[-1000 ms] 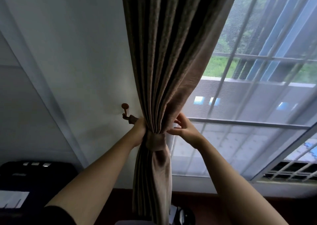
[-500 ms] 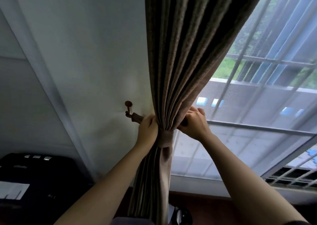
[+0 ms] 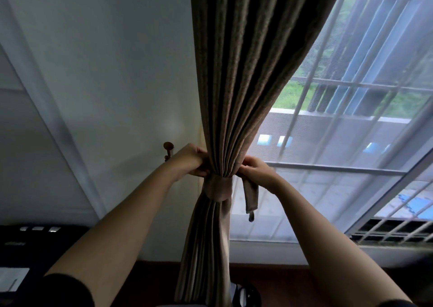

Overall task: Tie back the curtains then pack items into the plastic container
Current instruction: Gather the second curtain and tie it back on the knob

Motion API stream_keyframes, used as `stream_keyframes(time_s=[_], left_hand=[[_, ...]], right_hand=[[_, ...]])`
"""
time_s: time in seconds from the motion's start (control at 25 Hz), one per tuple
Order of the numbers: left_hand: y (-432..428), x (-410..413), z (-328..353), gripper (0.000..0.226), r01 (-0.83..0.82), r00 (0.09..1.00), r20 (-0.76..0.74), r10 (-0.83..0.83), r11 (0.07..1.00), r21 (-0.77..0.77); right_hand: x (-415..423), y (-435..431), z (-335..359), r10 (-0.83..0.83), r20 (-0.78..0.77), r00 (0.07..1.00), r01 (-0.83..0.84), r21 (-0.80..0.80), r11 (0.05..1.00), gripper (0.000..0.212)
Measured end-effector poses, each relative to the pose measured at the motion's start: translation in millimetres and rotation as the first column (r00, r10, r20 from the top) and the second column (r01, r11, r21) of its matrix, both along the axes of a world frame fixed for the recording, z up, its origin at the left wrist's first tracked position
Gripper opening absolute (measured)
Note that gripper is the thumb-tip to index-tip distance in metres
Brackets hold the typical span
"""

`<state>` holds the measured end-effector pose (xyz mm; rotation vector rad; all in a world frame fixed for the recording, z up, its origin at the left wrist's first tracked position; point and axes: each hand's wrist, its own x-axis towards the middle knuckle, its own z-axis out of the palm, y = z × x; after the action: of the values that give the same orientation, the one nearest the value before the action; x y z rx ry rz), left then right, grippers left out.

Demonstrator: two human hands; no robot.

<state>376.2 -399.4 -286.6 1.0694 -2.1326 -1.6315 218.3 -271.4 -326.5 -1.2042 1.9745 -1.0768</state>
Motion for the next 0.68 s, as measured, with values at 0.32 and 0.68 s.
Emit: stream_keyframes(time_s=[0.32, 0.68], left_hand=[[2.5, 8.5, -3.2, 0.019, 0.019, 0.999, -0.037, -0.021, 0.999, -0.041], [0.5, 5.2, -4.6, 0.018, -0.035, 0.998, -0.053, 0.033, 0.999, -0.037]], right_hand=[[3.3, -22.1, 25.7, -0.044, -0.533, 0.845, 0.120, 0.109, 0.987, 0.016], [-17.8, -13.1, 32.6, -0.146, -0.564, 0.813, 0.113, -0.094, 0.989, 0.020]])
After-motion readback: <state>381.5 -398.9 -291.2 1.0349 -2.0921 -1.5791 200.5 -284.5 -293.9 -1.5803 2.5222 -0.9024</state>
